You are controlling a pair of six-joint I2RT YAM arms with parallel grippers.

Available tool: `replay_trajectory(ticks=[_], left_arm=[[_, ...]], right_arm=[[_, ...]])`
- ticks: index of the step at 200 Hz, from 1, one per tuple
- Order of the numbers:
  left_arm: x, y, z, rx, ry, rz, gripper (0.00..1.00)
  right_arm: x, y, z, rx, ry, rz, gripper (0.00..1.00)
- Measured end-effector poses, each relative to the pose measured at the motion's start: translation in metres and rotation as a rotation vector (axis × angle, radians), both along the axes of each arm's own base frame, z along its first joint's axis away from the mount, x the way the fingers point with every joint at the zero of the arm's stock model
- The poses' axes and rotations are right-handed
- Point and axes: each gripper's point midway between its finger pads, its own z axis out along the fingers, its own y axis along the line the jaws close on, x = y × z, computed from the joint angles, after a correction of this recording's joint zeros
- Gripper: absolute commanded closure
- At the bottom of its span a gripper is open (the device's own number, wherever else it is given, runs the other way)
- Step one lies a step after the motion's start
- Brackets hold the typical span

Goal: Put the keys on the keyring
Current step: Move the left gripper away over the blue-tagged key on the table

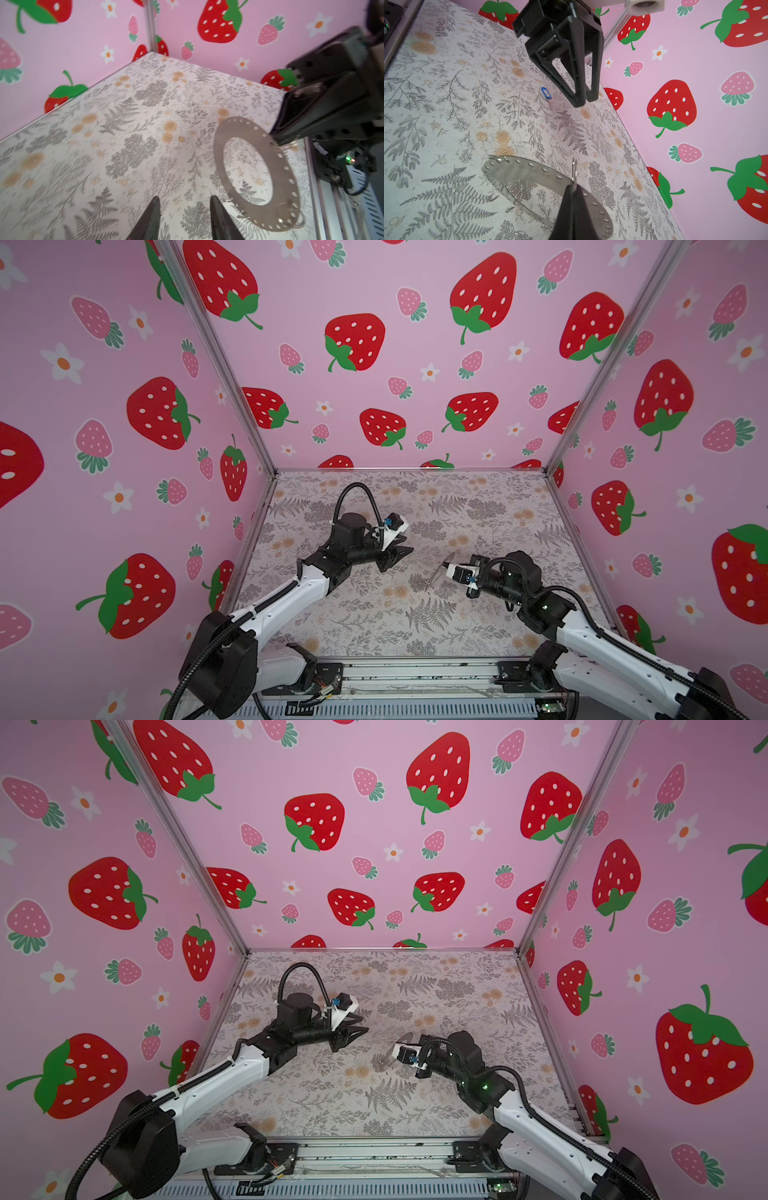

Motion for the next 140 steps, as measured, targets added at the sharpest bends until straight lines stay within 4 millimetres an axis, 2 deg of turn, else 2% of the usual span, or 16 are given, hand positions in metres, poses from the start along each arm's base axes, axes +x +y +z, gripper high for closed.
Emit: replay_trajectory(ticks=[55,80,94,108,140], left_arm=[[0.057,0.098,-0.033,0.127,0.337,0.465,0.63],[0.081,0.133,-0.054,0.132,0.542,0.626,0.66],[0.081,0.145,-0.075,0.147,0.645,0.689,0.69],[0.072,0.15,-0.096,0.178,0.74,0.737,0.7],[0.056,0.159,-0.121,0.209,0.818,0.827,0.73]], right_arm=[[-0.001,0.001,-0.012,-0.033,0.006,0.013,1.0],[-0.001,0.003,-0.016,-0.041,0.017,0.024,1.0],[-0.002,0.004,-0.019,-0.044,0.024,0.028,1.0],[-0.002,0.005,-0.019,-0.042,0.027,0.034,1.0],[-0.003,0.008,-0.019,-0.034,0.03,0.049,1.0]])
